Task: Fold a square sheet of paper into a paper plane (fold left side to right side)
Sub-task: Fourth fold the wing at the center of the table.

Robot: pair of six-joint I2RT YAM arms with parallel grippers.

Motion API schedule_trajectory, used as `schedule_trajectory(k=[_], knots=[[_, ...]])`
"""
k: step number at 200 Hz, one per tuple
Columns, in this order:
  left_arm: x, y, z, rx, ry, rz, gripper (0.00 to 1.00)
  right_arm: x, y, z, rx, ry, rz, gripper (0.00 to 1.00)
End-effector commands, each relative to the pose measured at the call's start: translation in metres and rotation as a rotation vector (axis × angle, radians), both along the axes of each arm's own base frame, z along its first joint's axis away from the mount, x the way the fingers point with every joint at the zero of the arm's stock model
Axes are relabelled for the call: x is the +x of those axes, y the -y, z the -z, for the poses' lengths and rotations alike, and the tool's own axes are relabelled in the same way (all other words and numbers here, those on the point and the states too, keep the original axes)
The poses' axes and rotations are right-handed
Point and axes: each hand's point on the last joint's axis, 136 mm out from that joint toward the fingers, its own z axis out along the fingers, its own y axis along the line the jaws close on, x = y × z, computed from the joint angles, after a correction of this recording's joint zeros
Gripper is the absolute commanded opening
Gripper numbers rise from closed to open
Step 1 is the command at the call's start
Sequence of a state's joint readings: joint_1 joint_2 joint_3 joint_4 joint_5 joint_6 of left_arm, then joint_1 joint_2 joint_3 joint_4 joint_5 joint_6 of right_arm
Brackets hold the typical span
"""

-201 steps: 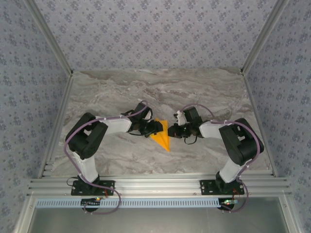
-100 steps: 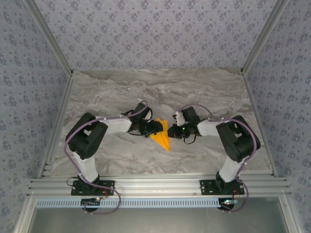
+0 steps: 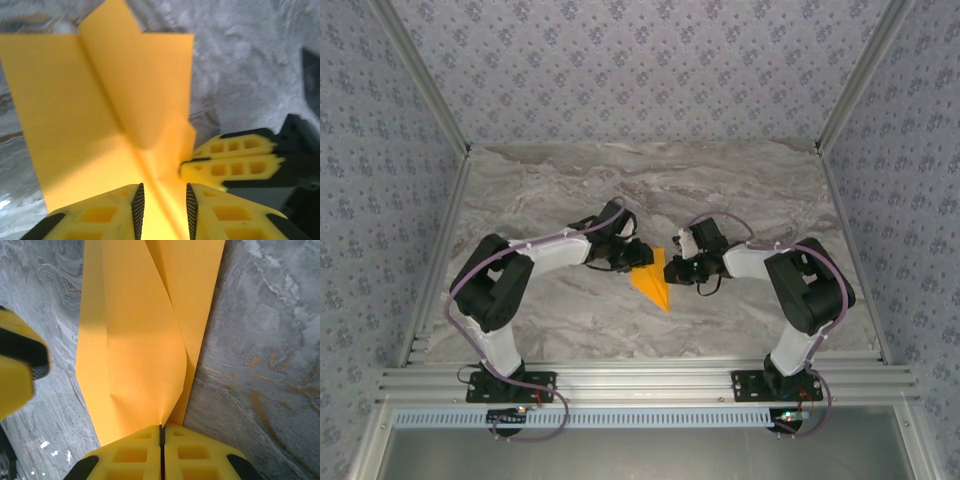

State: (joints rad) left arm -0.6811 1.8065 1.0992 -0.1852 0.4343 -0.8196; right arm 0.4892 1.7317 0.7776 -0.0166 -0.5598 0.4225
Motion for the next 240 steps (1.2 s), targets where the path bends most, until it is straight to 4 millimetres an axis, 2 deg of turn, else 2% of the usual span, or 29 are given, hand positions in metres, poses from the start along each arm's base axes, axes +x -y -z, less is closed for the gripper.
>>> schedule_trajectory(k=[1,55,87,130,164,194,221,240], knots=[[0.004,0.013,-0.006,-0.02,0.0,0.041,0.24,-0.015,0.014,0.023,-0.11,-0.061,-0.006,0.09],[0.015,0.023,0.022,0.014,-0.034,0.06,0.23,-0.017,0.015,0.024,-0.125,-0.065,-0.01,0.09],[0.018,0.015,0.041,0.059,-0.054,0.042,0.23,-0.019,0.017,0.025,-0.141,-0.069,-0.01,0.09],[0.005,0.001,0.068,0.112,-0.102,0.024,0.23,-0.017,0.018,0.019,-0.143,-0.046,-0.008,0.09],[-0.008,-0.01,0.085,0.127,-0.136,0.005,0.22,-0.005,0.009,-0.012,-0.075,0.026,-0.007,0.18],[-0.014,-0.015,0.091,0.135,-0.147,-0.003,0.21,0.006,0.011,-0.05,-0.047,0.109,0.015,0.35],[-0.014,-0.015,0.092,0.135,-0.145,-0.003,0.21,-0.004,0.012,-0.065,-0.04,0.115,0.005,0.39],[-0.015,-0.015,0.093,0.136,-0.147,-0.003,0.21,-0.022,-0.005,-0.069,0.039,0.073,-0.037,0.36]])
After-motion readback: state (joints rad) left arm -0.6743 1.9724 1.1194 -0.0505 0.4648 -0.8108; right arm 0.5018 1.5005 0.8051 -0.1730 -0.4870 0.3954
